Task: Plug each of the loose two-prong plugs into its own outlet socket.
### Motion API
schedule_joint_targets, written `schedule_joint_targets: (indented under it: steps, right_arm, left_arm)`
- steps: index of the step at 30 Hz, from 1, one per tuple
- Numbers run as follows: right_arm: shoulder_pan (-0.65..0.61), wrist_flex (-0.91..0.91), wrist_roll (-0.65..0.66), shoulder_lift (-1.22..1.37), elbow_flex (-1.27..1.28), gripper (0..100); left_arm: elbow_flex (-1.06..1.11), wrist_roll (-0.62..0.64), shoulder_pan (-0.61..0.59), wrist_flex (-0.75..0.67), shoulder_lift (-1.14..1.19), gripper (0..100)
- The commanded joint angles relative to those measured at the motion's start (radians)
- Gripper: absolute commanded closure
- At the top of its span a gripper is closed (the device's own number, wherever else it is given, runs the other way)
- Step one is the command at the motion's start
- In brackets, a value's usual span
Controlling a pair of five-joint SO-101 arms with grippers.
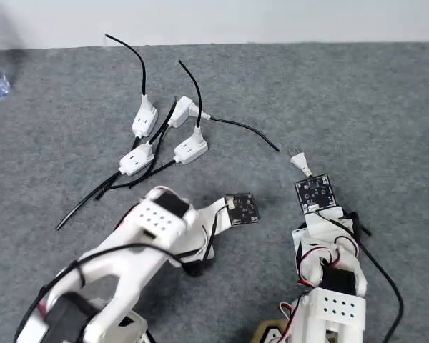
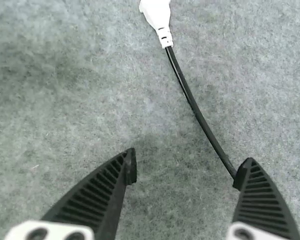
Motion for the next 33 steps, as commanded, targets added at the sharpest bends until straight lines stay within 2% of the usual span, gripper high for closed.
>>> schedule_joint_targets:
  steps: [1, 6, 12, 22, 33]
  right_arm:
    - [-0.005, 0.025, 0.009, -0.007, -0.026, 69.7]
    - [-0.005, 0.025, 0.009, -0.007, -0.025, 69.7]
    - [-0.005, 0.025, 0.009, -0.007, -0.023, 69.7]
    - [-0.007, 0.027, 0.009, -0.007, -0.023, 69.7]
    - [-0.007, 0.027, 0.009, -0.007, -0.023, 69.7]
  left_arm:
    - [0.058, 0.109, -0.006, -0.026, -0.196, 72]
    - [0.139, 0.117, -0.011, -0.104, -0.224, 72]
    - [0.13, 0.117, -0.006, -0.195, -0.04, 72]
    - [-0.033, 0.077, -0.009, -0.095, 0.132, 72]
    - [-0.048, 0.071, -0.012, -0.068, 0.109, 73]
